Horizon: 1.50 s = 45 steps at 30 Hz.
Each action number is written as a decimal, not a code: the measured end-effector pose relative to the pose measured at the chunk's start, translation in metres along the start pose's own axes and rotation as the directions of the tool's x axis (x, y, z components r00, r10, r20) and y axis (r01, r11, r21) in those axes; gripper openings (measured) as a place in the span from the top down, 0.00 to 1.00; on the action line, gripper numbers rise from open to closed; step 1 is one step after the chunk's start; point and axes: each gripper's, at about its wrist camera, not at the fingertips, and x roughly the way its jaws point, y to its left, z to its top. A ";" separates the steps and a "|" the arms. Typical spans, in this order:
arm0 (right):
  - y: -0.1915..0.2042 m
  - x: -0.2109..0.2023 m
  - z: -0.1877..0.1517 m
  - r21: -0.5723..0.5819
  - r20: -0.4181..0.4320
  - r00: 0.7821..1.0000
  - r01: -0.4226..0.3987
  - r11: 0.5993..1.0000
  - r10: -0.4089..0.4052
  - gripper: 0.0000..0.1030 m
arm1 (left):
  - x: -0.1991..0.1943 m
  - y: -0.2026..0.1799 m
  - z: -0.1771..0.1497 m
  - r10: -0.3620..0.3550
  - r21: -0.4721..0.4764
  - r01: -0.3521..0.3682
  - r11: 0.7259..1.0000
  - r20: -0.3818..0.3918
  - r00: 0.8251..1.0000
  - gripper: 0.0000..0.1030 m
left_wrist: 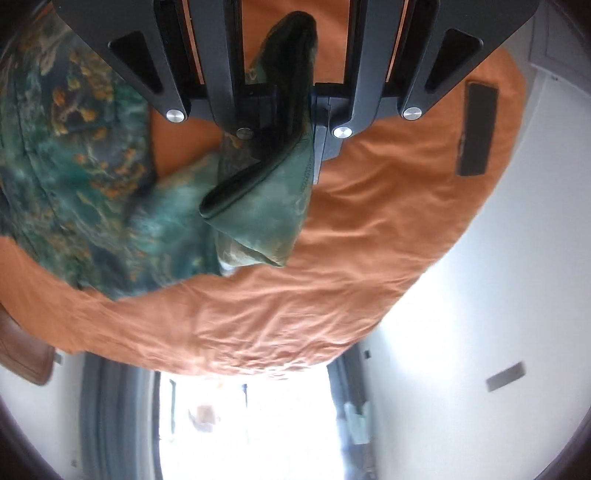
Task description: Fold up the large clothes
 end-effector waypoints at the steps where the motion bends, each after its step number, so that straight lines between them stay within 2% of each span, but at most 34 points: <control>1: -0.009 0.004 0.002 0.016 -0.001 1.000 0.028 0.999 -0.028 0.89 | 0.006 0.014 0.003 0.048 -0.032 -0.049 0.998 -0.006 0.999 0.79; 2: -0.022 0.007 0.002 0.039 -0.002 0.998 0.060 0.997 -0.060 0.83 | 0.010 0.027 0.005 0.094 -0.060 -0.094 0.994 -0.012 0.996 0.74; 4: -0.042 0.010 0.000 0.068 -0.005 0.990 0.142 0.988 -0.142 0.75 | 0.017 0.053 0.008 0.201 -0.123 -0.201 0.972 -0.015 0.979 0.51; 5: -0.051 0.008 -0.003 0.079 -0.001 0.983 0.181 0.980 -0.182 0.75 | 0.017 0.062 0.009 0.233 -0.149 -0.232 0.961 -0.011 0.973 0.47; 8: -0.071 0.000 -0.014 0.118 -0.008 0.977 0.213 0.970 -0.213 0.75 | 0.013 0.083 0.005 0.275 -0.228 -0.272 0.935 -0.019 0.961 0.44; 10: -0.075 -0.004 -0.021 0.115 -0.008 0.975 0.222 0.968 -0.222 0.75 | 0.009 0.084 -0.002 0.271 -0.237 -0.269 0.934 -0.025 0.962 0.41; 12: -0.079 -0.007 -0.027 0.115 -0.012 0.977 0.215 0.970 -0.215 0.75 | 0.004 0.073 -0.010 0.266 -0.208 -0.263 0.942 -0.017 0.964 0.39; 16: -0.071 -0.015 -0.041 0.127 -0.021 0.987 0.161 0.979 -0.159 0.74 | -0.011 0.030 -0.026 0.202 -0.129 -0.198 0.972 0.015 0.979 0.30; 19: -0.055 -0.029 -0.059 0.140 -0.030 0.997 0.079 0.987 -0.075 0.68 | -0.025 -0.014 -0.042 0.094 -0.067 -0.092 0.994 0.033 0.995 0.24; 21: -0.027 -0.036 -0.072 0.121 -0.041 0.999 -0.003 0.993 0.008 0.68 | -0.036 -0.047 -0.053 0.018 -0.020 -0.017 1.000 0.041 0.999 0.20; 24: 0.019 -0.045 -0.088 0.049 -0.062 0.992 -0.103 0.993 0.106 0.68 | -0.052 -0.095 -0.067 -0.090 0.032 0.088 0.996 0.043 0.995 0.14; 27: 0.062 -0.051 -0.097 0.007 -0.102 0.973 -0.206 0.978 0.206 0.67 | -0.062 -0.143 -0.080 -0.193 0.060 0.192 0.980 0.018 0.981 0.13; 31: 0.107 -0.066 -0.106 -0.025 -0.117 0.946 -0.306 0.952 0.301 0.67 | -0.077 -0.194 -0.099 -0.240 0.127 0.237 0.963 0.010 0.971 0.12; 33: 0.120 -0.074 -0.111 -0.032 -0.124 0.934 -0.342 0.939 0.336 0.62 | -0.082 -0.212 -0.108 -0.263 0.157 0.259 0.953 0.007 0.965 0.12; 35: 0.124 -0.075 -0.116 -0.023 -0.124 0.931 -0.349 0.937 0.343 0.57 | -0.085 -0.223 -0.113 -0.288 0.161 0.286 0.945 -0.007 0.957 0.12; 38: 0.117 -0.069 -0.119 -0.011 -0.125 0.939 -0.324 0.946 0.320 0.57 | -0.090 -0.233 -0.113 -0.314 0.169 0.314 0.934 -0.024 0.949 0.12; 41: 0.086 -0.055 -0.113 0.043 -0.113 0.949 -0.293 0.955 0.296 0.57 | -0.098 -0.234 -0.109 -0.299 0.189 0.294 0.937 0.001 0.954 0.11; 45: 0.033 -0.031 -0.103 0.142 -0.084 0.972 -0.206 0.968 0.219 0.57 | -0.105 -0.231 -0.102 -0.282 0.171 0.271 0.947 0.037 0.959 0.07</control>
